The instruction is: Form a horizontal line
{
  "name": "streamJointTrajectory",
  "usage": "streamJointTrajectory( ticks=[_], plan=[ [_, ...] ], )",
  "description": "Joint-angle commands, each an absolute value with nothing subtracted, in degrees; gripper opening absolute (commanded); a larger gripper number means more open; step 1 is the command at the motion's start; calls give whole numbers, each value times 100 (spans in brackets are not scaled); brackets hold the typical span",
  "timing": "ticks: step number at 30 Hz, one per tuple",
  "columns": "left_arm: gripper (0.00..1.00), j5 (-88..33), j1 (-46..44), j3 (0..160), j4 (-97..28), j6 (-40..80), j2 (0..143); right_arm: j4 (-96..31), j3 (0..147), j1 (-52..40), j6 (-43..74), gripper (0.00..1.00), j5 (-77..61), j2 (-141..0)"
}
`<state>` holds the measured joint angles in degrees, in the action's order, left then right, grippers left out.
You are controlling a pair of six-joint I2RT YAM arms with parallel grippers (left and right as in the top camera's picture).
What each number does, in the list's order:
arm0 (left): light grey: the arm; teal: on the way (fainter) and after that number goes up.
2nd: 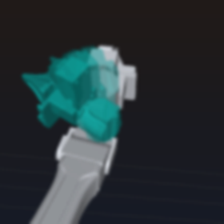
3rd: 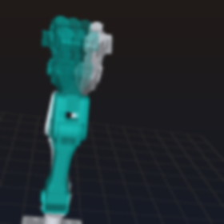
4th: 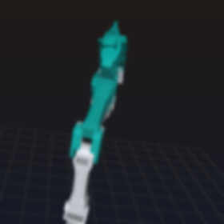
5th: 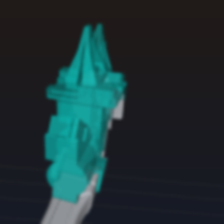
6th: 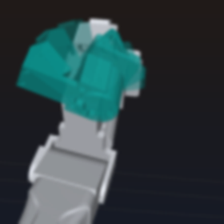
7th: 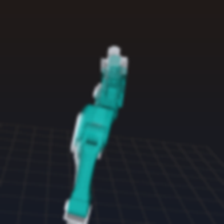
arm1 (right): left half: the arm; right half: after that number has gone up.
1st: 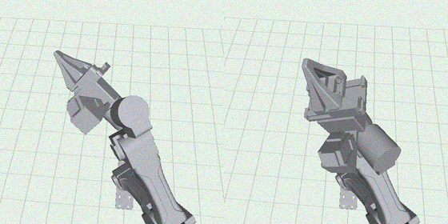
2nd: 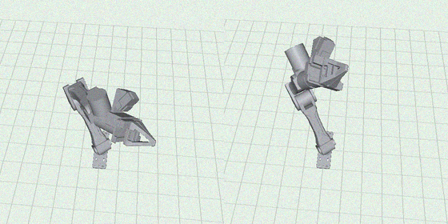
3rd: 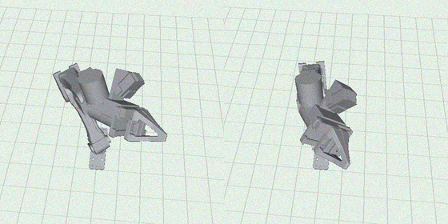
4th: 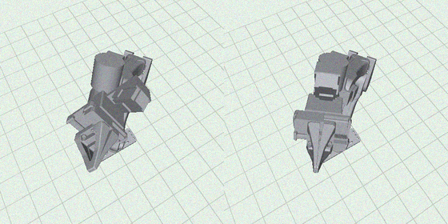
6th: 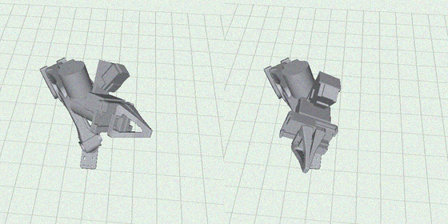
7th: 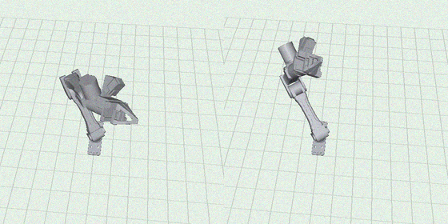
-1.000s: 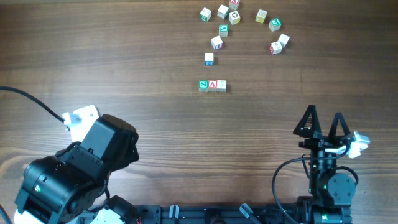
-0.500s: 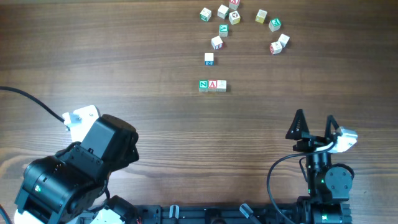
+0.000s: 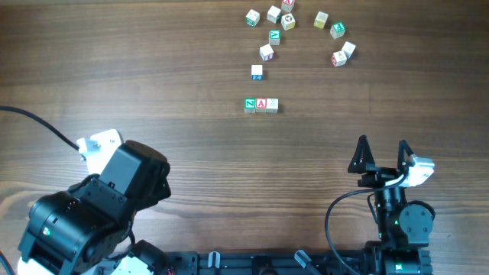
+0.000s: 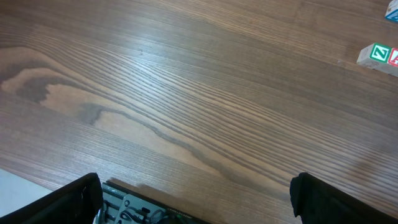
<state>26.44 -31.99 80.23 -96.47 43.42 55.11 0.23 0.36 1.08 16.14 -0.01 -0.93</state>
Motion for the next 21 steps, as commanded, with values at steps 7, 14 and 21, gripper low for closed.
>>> streamJointTrajectory(
  ticks=[7, 14, 21],
  plan=[
    [100, 2657, -3212, 8031, -9647, 4351, 5518, 30, 30, 158, 1514, 100, -95, -21],
    [100, 2974, -2759, 7802, -8718, 4069, 5236, 30, 30, 158, 1516, 100, -95, -21],
    [100, 2261, -1879, 5872, -6416, 2373, 3892, 30, 30, 158, 1516, 100, -95, -21]
  ],
)
